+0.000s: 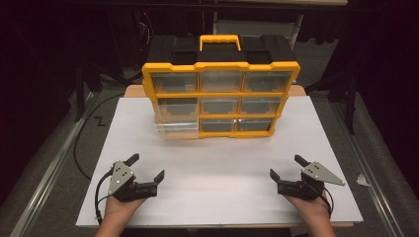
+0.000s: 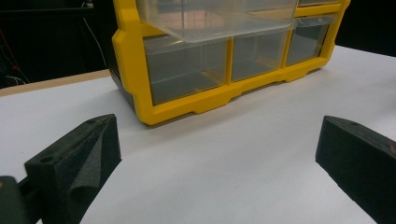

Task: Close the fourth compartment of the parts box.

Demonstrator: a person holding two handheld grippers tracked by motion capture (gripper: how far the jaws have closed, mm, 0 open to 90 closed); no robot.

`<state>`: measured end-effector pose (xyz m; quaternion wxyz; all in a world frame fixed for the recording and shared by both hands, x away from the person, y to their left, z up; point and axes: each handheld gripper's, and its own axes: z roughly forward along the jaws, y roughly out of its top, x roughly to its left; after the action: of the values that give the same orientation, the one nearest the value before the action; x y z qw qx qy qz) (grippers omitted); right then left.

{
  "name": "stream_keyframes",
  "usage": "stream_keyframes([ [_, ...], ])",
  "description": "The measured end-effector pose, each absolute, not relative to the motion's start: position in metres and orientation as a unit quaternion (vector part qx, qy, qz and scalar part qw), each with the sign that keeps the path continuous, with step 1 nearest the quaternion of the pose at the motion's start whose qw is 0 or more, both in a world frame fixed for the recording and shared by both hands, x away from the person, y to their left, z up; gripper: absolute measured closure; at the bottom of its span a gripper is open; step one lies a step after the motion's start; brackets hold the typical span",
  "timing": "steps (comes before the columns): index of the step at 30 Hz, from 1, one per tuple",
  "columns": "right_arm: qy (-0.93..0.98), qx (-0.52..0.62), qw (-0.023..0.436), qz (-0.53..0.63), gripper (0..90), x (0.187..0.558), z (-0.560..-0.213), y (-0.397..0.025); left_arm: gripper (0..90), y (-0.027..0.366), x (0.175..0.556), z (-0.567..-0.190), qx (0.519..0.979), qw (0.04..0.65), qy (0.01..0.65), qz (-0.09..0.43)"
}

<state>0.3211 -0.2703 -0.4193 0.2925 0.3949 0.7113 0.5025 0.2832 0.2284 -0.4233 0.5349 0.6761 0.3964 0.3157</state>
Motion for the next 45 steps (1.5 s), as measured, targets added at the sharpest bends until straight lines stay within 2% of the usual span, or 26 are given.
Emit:
stream_keyframes([
  [36,0.712,0.4,0.288,0.5,0.6,0.3229,-0.4199,-0.2665,0.8,0.2291,0.2823,-0.4198,0.674,0.539,0.397,0.312],
  [45,0.713,0.399,0.287,0.5,0.6,0.3231,-0.4201,-0.2655,10.6,0.2315,0.2804,-0.4182,0.677,0.538,0.394,0.311],
])
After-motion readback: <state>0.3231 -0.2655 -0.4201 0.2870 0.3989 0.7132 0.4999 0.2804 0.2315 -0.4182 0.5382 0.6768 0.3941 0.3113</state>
